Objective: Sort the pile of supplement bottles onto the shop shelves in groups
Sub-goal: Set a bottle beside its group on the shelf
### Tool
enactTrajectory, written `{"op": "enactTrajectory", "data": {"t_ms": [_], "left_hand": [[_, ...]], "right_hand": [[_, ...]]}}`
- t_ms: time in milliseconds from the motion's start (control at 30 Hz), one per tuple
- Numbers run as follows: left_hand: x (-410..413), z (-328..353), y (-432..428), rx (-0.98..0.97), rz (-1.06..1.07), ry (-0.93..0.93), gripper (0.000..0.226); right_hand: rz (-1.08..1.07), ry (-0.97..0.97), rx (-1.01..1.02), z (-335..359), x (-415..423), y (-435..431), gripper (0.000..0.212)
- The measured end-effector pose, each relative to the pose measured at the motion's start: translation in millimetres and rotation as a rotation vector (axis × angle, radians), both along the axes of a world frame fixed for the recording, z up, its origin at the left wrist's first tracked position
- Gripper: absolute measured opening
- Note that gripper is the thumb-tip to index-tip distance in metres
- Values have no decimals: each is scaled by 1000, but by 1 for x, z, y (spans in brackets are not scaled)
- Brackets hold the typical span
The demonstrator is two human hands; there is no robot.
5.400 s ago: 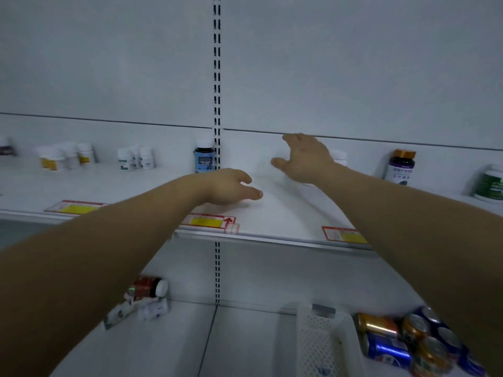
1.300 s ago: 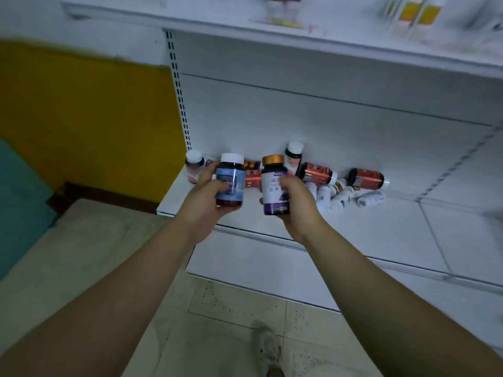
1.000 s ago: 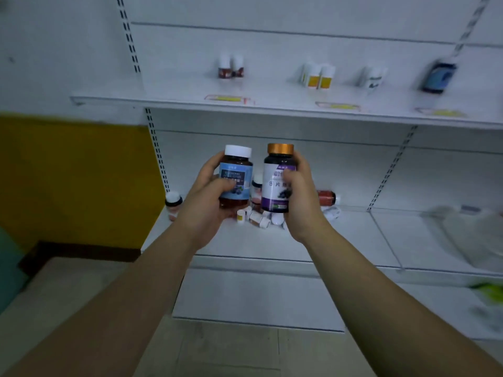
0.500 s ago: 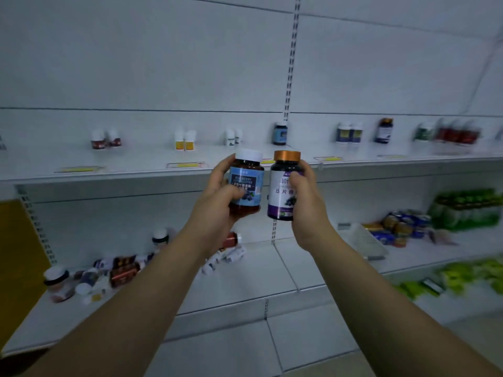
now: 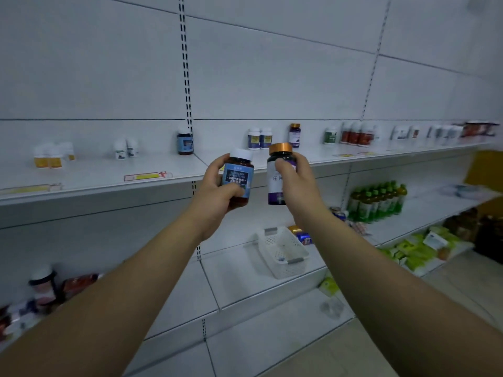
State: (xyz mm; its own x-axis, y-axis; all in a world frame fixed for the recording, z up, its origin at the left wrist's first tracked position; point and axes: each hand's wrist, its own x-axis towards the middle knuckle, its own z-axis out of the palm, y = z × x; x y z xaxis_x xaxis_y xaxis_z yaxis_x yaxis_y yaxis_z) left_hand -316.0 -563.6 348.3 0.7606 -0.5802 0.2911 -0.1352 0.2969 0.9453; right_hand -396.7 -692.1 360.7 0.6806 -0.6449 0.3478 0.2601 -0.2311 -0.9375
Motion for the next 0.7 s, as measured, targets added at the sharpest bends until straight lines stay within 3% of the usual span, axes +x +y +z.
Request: {"op": "enactTrajectory", "data": {"t_ms": [267,400,567,700], "left_hand": [[76,12,-40,30,86,-104,65],[143,26,-48,163,176,-179,73],[195,34,-54,302,266,-131,71],[222,29,-57,532,290,-289,83]], "right_hand": [[48,1,-12,6,83,-46,31],[85,3,-34,18,135,-67,33],[159,17,-23,29,197,-84,31],[222,72,11,30,237,-93,26]]}}
